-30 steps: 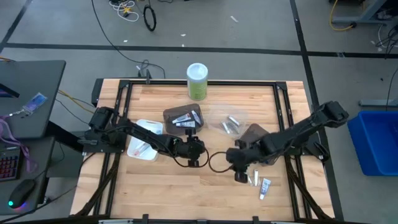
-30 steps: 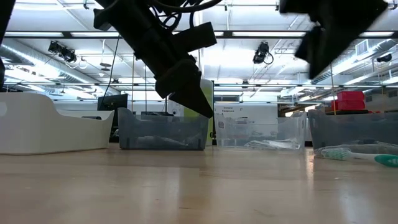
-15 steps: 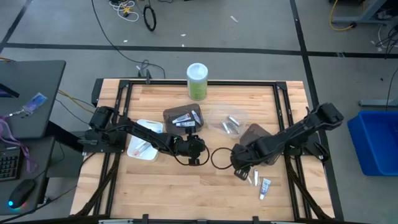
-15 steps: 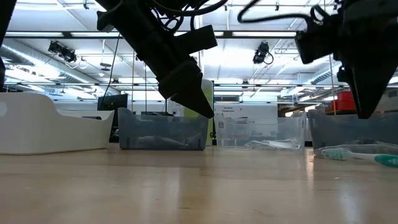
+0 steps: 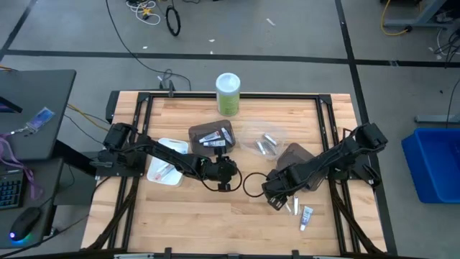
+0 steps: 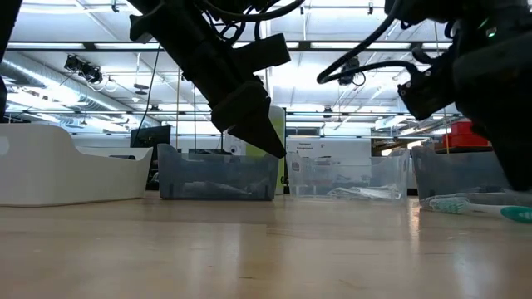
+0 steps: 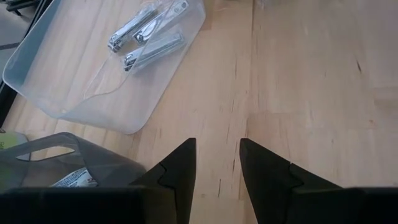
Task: Pick & Place Travel size toiletries
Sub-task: Put the green toothbrush into the white bin
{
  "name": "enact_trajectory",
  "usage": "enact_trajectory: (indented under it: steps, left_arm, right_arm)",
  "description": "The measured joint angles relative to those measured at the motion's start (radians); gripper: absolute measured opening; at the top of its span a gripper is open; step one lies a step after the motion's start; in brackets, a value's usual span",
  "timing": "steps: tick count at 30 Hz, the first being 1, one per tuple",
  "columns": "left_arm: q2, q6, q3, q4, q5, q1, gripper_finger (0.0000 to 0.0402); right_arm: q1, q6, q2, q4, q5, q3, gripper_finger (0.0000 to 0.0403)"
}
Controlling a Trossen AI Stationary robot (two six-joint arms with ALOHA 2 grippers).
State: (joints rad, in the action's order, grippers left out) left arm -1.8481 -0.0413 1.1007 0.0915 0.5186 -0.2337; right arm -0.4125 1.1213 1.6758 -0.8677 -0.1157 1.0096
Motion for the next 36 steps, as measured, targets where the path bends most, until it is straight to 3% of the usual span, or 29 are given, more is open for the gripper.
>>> enact_trajectory:
  steps: [8,12,22,25,30,36]
  left_arm:
    - [0.0,0.0,0.0,0.0,0.0,0.0,0.0132]
    - [0.0,0.0,0.0,0.0,0.0,0.0,0.0132]
    - [0.0,0.0,0.0,0.0,0.0,0.0,0.0132]
    - [0.0,0.0,0.0,0.0,0.0,0.0,0.0132]
    - [0.0,0.0,0.0,-0.001,0.0,0.0,0.0132]
    - [0.0,-0.026,0.0,0.0,-0.008,0.0,0.0132]
  right_arm:
    - [0.015,0.021,0.055,0.01,0.013,0.0,0.0187]
    - [0.015,-0.023,0.103,0.013,-0.035,0.0,0.0165]
    - [0.042,-0.084,0.102,0.019,-0.018,0.0,0.0047]
    - [0.064,-0.09,0.081,0.014,-0.06,0.018,0.002]
    - [0.079,-0.146,0.063,0.026,-0.108,0.129,0.0021]
    - [0.077,-0.293,0.062,0.031,-0.01,0.3,0.0032]
